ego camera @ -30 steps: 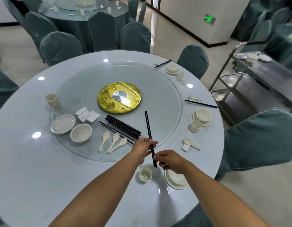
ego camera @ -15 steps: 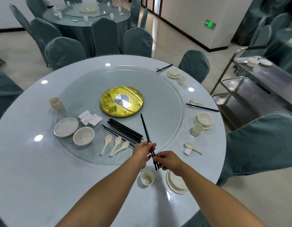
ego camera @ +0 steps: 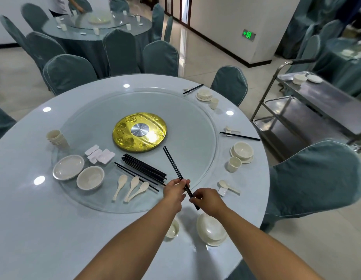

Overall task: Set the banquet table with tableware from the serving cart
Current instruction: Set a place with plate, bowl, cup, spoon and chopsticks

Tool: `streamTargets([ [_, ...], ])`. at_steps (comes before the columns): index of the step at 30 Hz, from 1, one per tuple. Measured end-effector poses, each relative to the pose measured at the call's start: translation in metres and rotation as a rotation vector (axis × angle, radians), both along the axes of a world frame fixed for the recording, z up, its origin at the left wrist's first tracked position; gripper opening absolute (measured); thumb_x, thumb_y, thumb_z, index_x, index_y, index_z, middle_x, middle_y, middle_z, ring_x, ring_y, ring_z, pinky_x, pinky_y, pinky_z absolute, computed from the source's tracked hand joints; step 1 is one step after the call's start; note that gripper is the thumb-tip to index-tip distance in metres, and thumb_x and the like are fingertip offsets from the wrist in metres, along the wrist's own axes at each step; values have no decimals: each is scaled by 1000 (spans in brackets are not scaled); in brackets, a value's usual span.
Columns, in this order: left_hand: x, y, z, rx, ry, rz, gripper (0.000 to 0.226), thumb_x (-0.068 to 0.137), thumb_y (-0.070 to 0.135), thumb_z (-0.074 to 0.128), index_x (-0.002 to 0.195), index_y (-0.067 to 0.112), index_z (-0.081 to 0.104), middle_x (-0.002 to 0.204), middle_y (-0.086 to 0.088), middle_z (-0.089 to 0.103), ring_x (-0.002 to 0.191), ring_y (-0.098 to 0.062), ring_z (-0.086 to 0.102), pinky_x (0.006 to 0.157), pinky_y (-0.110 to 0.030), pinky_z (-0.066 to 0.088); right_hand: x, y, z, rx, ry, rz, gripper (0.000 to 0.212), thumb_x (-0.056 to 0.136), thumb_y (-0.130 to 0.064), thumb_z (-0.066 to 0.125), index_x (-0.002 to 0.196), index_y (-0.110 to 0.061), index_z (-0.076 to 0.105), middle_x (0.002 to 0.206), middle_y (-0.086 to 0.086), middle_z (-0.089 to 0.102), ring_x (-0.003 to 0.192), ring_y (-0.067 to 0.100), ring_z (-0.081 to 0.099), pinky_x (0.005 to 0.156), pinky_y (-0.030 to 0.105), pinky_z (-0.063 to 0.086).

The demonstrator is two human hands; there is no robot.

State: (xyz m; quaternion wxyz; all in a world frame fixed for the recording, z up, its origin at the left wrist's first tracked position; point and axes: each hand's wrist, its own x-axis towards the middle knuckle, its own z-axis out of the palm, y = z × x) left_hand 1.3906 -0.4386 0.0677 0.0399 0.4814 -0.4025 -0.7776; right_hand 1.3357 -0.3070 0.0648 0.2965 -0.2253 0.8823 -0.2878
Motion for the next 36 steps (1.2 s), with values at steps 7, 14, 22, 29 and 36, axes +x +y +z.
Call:
streamTargets([
  [7, -22, 27, -3, -2, -26, 4, 9, 95, 15, 60, 104, 18, 58, 95, 2, 76, 95, -14, 69, 86, -32, 45, -11, 14, -4, 162, 160, 44, 25, 93, -27, 55, 75, -10, 60, 74, 4, 57, 73, 26, 61, 59, 31, 40],
  [14, -49, 65, -10, 41, -58, -46, 5, 92, 11, 62, 93, 13, 67, 97, -2, 75, 92, -14, 70, 79, -28, 47, -29, 42, -19, 386, 419, 108, 19, 102, -22, 44, 108, -10, 57, 106, 6, 53, 90, 28, 61, 62, 32, 38],
  [22, -80, 99, -29, 93, -104, -212, 5, 89, 11, 68, 84, 13, 67, 96, -5, 76, 96, -15, 71, 80, -28, 47, -59, 81, -46, 428, 354, 27, 16, 100, -16, 47, 108, -13, 60, 107, 6, 58, 93, 25, 61, 66, 30, 38],
  [29, -102, 85, -58, -374, -210, -572, 17, 87, 23, 69, 95, 10, 75, 90, -10, 71, 74, -21, 60, 67, -26, 45, -84, 130, -80, 447, 234, -93, 18, 99, -20, 48, 100, -11, 63, 104, 6, 60, 91, 26, 61, 70, 29, 39],
  [36, -103, 3, -105, -1276, -466, -1307, 46, 98, 9, 40, 145, 9, 41, 154, -10, 32, 142, -27, 30, 114, -33, 31, -95, 172, -114, 578, 157, -93, 15, 97, -12, 50, 107, -11, 61, 111, 5, 59, 97, 24, 62, 72, 28, 44],
])
